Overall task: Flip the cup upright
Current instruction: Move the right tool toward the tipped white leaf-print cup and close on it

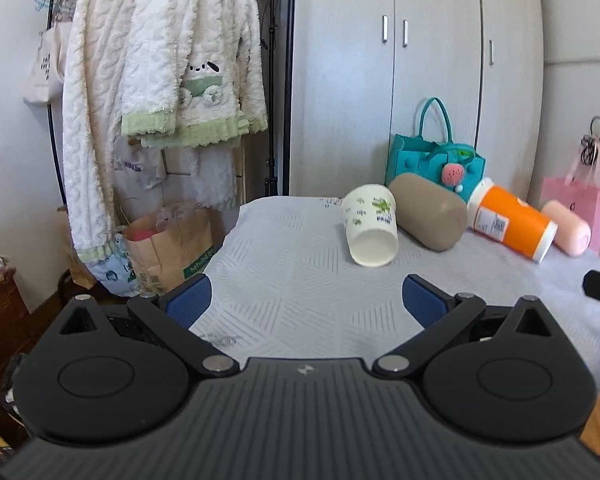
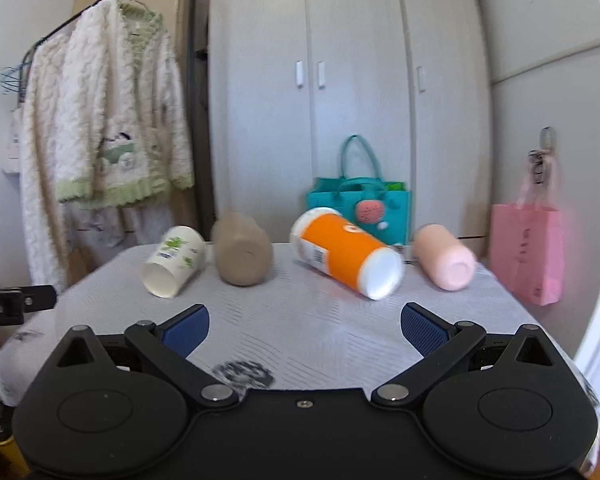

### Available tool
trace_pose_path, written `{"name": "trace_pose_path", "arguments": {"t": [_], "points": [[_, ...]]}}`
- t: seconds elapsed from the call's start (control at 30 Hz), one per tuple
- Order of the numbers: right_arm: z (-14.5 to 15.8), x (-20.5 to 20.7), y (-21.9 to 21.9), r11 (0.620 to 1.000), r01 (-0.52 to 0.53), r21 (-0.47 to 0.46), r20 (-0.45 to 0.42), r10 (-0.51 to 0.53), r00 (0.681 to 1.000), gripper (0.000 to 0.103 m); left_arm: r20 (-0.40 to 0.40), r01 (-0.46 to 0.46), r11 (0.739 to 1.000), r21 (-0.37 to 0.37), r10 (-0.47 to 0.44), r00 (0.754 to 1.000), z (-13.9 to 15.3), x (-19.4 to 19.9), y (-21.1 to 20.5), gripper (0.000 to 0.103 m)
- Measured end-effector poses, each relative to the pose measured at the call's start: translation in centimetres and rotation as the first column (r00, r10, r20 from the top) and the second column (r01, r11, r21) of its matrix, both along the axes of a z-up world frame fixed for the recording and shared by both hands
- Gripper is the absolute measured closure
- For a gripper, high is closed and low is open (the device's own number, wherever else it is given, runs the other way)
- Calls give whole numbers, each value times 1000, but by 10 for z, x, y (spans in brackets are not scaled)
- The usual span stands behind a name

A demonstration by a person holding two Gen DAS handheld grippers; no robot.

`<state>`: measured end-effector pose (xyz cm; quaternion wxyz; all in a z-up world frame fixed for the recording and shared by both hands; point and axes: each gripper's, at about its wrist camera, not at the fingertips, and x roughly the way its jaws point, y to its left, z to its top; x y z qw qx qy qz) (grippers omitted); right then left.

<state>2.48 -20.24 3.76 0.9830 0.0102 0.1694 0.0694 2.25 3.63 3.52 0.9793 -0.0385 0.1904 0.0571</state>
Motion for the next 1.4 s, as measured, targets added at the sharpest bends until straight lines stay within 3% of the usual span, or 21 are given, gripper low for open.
{"name": "trace_pose_path", "arguments": {"t": [0.17,0.3,0.4,0.53,0.77,1.23,1.4], "points": [[26,35,7,979,-187,78,-118,195,974,0,36,16,999,-35,-15,999,17,3,18,0],[39,70,25,927,-321,193,-232,361,903,0,12,66,996,-59,-65,998,24,14,35,0],[38,95,42,894,-355,273,-304,431,849,0,-29,133,980,-147,-139,990,25,30,54,0],[33,121,65,879,-360,313,-363,461,810,0,-40,121,977,-175,-130,991,23,51,69,0],[27,165,103,886,-381,263,-441,462,770,3,-87,150,967,-204,-170,982,25,92,84,0],[9,229,134,907,-354,227,-503,420,755,7,-155,83,959,-273,-129,979,5,129,117,0],[4,226,148,919,-367,145,-464,391,795,8,-158,100,946,-308,-155,975,2,140,122,1]]}}
